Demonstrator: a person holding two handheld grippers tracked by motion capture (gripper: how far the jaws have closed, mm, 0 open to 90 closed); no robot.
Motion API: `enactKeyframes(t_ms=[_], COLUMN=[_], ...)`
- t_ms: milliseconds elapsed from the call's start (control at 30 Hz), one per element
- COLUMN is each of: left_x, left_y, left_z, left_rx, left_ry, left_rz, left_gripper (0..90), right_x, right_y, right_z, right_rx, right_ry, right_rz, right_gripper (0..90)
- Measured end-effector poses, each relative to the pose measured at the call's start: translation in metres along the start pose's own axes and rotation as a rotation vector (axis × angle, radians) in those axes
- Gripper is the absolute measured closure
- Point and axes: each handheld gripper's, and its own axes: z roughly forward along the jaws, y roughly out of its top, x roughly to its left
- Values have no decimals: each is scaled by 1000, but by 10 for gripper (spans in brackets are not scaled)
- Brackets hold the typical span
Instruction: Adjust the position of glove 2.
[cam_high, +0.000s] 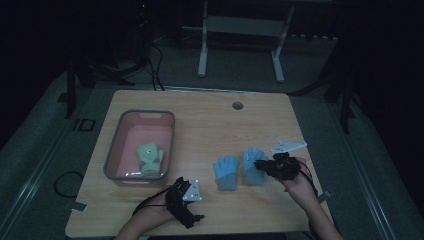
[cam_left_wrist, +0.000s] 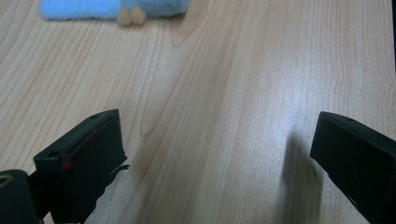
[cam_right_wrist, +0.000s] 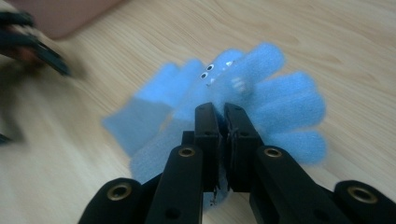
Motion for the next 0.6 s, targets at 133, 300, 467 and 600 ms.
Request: enactKeyframes(t_ms=[133,300,467,600], left_x=[0,0,0,0], left_y=[0,0,0,0], left_z=[0,0,-1,0], left_rx=[-2,-5,-5,-6], left_ry=[1,-3,-2,-2], left_rz=[1,0,2,0], left_gripper=[30,29,30,30], right_x=[10,20,30,34], right_y=[11,21,31,35], right_z=[5,13,21,31], right_rx=[-16,-20,-23,-19], right_ry=[14,40,78,98], right_rz=[-7,-20,-28,-20], right_gripper=[852,851,851,850])
